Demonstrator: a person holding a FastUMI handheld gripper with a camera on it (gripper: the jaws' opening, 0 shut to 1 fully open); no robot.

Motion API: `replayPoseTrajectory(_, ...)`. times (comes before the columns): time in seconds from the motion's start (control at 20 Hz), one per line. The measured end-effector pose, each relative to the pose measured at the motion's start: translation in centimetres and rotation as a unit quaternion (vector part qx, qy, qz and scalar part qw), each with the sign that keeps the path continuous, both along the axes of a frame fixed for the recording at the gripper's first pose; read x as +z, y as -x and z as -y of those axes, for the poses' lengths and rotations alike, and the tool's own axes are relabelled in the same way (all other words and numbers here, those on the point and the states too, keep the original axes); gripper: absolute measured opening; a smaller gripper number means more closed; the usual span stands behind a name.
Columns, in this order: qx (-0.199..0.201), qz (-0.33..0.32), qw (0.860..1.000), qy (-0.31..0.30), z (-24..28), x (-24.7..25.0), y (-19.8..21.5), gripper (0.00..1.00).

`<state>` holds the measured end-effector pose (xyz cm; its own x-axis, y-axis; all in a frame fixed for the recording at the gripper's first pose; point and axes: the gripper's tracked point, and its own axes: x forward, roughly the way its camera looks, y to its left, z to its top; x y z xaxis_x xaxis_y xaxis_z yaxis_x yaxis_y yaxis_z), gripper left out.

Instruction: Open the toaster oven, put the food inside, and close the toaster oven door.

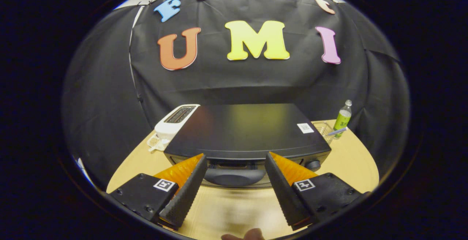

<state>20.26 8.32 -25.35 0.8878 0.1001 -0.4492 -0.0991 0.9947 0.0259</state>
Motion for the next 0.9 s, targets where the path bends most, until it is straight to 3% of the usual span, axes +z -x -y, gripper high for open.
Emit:
replayPoseTrajectory(0.65, -0.029, -0.012, 0.999, 0.030, 0.4, -2.5, -0.2, 1.00)
replayPoseTrajectory(0.9, -0.031, -0.033, 0.998, 0.038, 0.8, -4.8, 4.7, 1.00)
